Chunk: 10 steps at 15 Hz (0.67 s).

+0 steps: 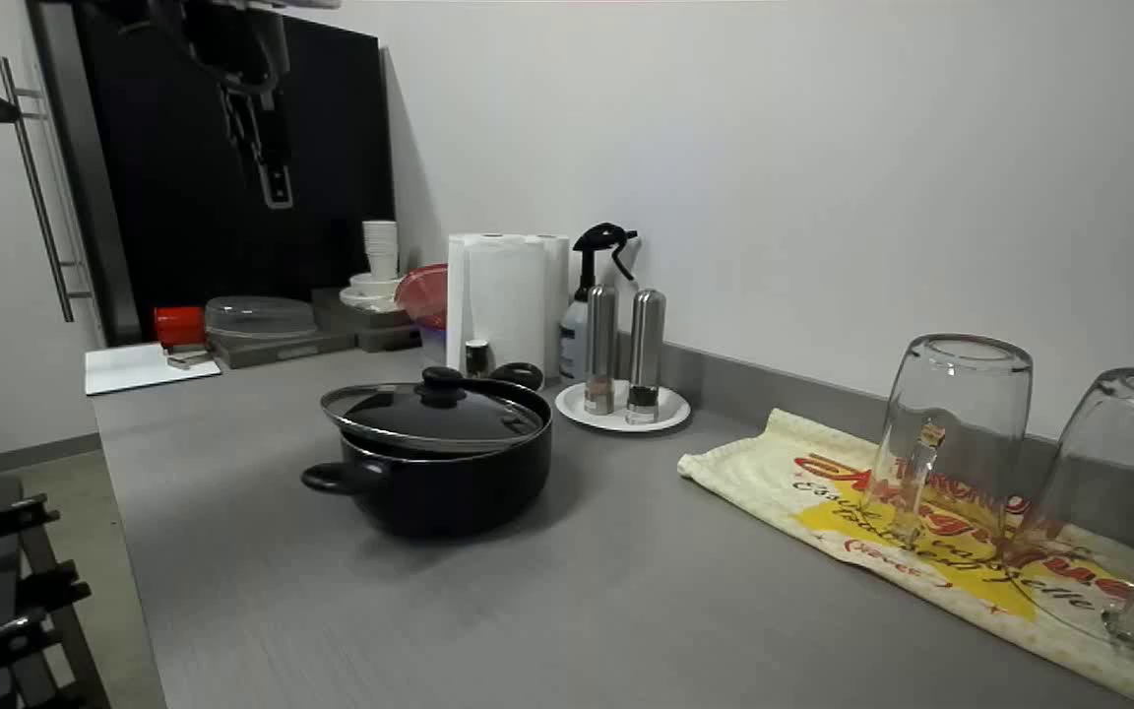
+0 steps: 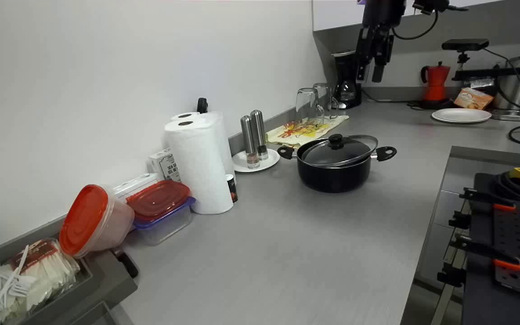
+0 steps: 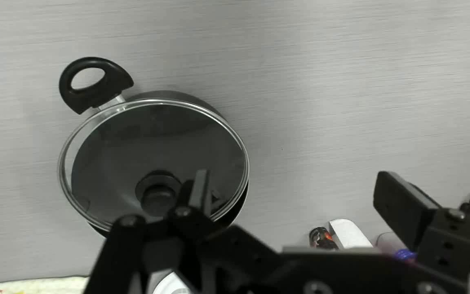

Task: Remove the lid from the pot and put it on the base top

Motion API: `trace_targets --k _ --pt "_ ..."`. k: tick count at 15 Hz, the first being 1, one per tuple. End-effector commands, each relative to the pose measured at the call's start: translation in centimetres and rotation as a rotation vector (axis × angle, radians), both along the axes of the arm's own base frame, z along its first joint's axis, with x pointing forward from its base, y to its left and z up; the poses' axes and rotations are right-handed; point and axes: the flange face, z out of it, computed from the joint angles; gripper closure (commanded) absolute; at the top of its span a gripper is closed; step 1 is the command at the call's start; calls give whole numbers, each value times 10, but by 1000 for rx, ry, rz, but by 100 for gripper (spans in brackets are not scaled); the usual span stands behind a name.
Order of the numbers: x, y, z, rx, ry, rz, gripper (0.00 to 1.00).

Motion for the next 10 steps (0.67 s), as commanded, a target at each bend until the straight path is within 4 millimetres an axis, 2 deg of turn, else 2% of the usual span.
trace_targets --k 1,5,7,10 --pt "0 0 1 0 -1 0 0" --pt "0 0 2 0 -1 0 0" --pt "11 -2 3 8 -9 -1 0" --pt "40 -5 18 -18 -80 5 0"
